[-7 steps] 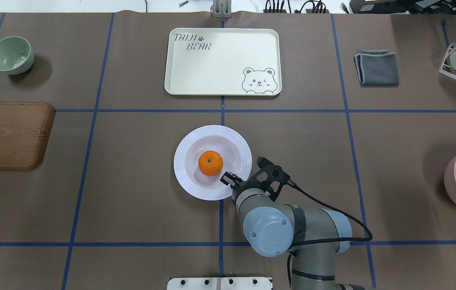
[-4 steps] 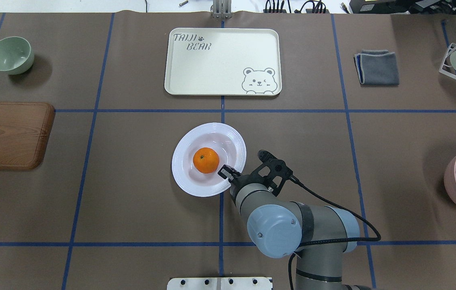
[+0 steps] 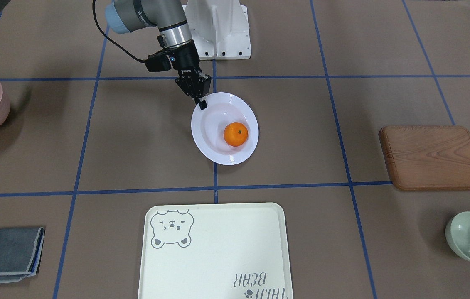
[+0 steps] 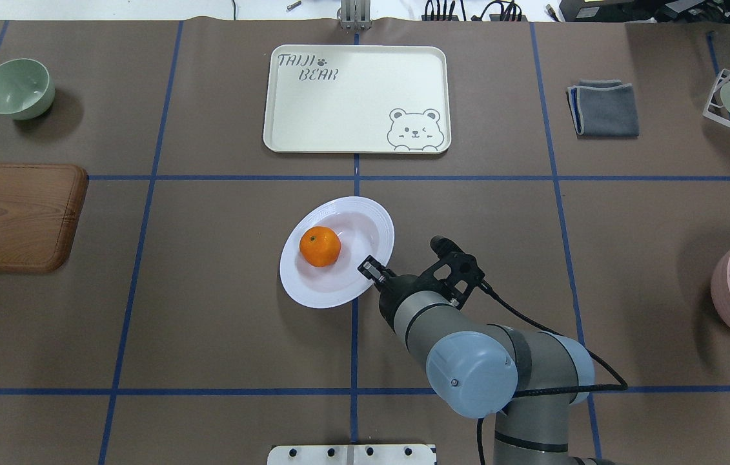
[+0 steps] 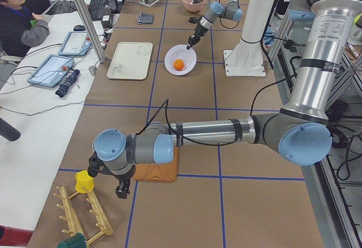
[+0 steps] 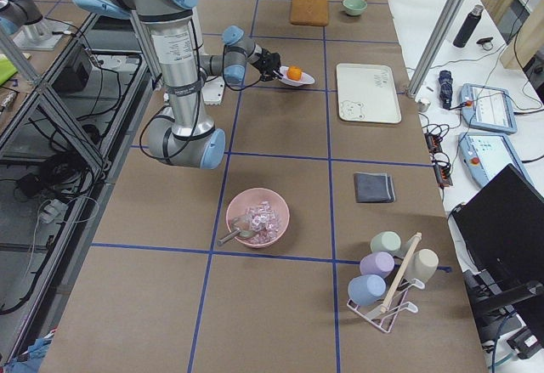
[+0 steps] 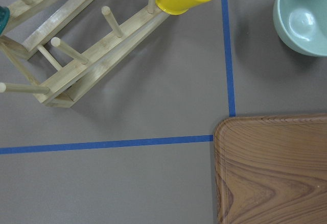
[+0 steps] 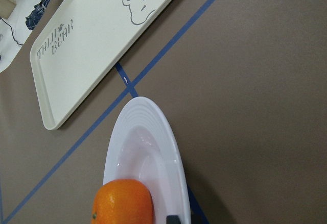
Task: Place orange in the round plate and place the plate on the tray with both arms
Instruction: 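Grip the plate rim with the right gripper and lift the plate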
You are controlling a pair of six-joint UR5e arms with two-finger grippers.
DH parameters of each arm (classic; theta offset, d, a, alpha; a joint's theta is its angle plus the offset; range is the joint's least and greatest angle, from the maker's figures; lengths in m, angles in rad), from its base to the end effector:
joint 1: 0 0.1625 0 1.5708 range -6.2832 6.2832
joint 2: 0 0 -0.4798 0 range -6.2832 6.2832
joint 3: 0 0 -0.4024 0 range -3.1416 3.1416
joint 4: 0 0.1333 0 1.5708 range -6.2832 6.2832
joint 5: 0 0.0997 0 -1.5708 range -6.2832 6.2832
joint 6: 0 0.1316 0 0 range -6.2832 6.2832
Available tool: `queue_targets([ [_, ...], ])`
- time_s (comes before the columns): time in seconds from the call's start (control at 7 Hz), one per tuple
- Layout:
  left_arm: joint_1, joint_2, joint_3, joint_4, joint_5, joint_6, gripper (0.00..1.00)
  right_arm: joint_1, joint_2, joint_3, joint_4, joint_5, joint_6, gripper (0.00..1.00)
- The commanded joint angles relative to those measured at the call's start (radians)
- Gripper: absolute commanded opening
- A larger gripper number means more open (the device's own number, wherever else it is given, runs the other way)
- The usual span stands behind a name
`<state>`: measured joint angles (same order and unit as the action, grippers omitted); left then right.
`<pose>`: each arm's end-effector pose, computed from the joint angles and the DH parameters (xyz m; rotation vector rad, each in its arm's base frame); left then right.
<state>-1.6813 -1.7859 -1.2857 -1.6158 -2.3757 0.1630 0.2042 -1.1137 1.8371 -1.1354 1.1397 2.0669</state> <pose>-0.1045 -0.5933 0.7531 0.0863 0.8006 0.0396 -0.6109 -0.3188 0.2832 0.2188 -1.2236 0.8604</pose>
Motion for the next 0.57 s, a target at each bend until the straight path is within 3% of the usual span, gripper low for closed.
queue_targets([
  [0.0, 0.0, 0.0, -0.001, -0.001, 0.0, 0.0, 0.98, 0.0, -0.002, 0.005, 0.011, -0.011, 0.015, 0.0],
  [0.43, 0.0, 0.0, -0.001, -0.001, 0.001, 0.001, 0.98, 0.004, -0.003, 0.007, 0.068, -0.032, 0.024, 0.0],
])
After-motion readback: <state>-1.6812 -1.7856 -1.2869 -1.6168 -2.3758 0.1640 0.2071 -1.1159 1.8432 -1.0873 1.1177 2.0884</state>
